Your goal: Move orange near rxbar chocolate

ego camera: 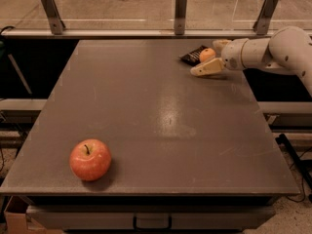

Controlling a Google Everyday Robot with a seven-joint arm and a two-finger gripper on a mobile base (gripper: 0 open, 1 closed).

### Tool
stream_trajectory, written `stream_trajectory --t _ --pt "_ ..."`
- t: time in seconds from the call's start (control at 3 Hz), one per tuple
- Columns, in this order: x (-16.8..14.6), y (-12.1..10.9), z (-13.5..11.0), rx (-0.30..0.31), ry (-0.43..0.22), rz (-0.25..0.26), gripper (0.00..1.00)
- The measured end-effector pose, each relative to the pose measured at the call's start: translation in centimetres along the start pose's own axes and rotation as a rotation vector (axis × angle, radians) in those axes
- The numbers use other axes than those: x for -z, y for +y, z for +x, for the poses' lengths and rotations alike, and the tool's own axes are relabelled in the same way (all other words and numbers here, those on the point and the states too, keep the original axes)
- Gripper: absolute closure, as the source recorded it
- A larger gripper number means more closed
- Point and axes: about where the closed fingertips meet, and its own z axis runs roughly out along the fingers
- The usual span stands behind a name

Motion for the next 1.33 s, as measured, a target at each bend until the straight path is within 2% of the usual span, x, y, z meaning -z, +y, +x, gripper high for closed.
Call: stream_trajectory --t 0.33,0.67,1.0,1.33 --pt "0.0 0.2 -0.2 0.004 -0.004 0.001 0.00" --pt "1.4 0.5 -1.6 0.023 -0.013 0.026 0.00" --pt "6.0 1.9 -5.8 0.081 -0.050 0.089 0.00" --pt "13.2 5.5 -11.5 0.156 -0.079 0.181 0.00"
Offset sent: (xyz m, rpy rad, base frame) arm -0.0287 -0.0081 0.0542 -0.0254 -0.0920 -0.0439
